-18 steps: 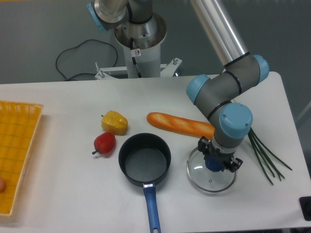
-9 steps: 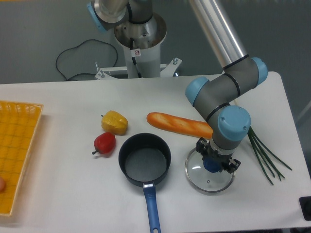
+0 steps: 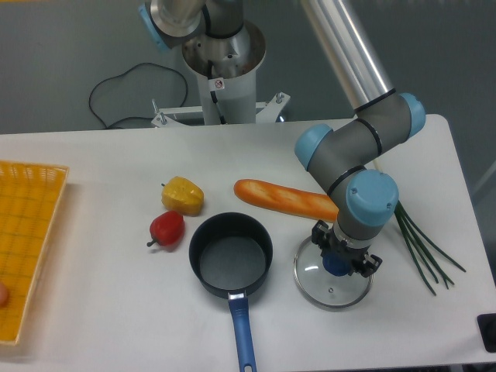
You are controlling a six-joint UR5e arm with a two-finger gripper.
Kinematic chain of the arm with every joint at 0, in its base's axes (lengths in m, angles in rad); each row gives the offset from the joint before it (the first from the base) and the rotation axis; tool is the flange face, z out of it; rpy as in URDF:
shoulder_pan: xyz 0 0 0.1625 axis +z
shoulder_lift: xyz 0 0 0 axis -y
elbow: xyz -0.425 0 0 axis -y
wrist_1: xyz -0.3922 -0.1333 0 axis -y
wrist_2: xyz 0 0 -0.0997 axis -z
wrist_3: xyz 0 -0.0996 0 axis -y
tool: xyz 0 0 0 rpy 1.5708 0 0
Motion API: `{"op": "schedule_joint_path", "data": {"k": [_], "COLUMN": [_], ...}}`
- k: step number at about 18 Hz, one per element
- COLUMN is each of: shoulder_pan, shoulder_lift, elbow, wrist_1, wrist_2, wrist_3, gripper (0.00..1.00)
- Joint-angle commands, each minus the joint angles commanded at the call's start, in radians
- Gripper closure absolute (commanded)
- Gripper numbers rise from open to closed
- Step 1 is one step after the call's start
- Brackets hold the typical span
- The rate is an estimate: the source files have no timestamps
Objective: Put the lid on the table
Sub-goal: 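Hold the glass lid resting on the table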
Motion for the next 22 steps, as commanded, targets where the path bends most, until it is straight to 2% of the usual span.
{"op": "schedule_joint_path", "data": {"k": [19, 22], "shoulder_pan": [-0.002, -0.002], "shoulder_lift": [-0.003, -0.003], "elbow": [-0.002, -0.003], "wrist_1": [0.002, 0.003], "wrist_2": [0.000, 0.002], "wrist_3": [0.000, 0.000], "gripper": [0.62, 0.57]}}
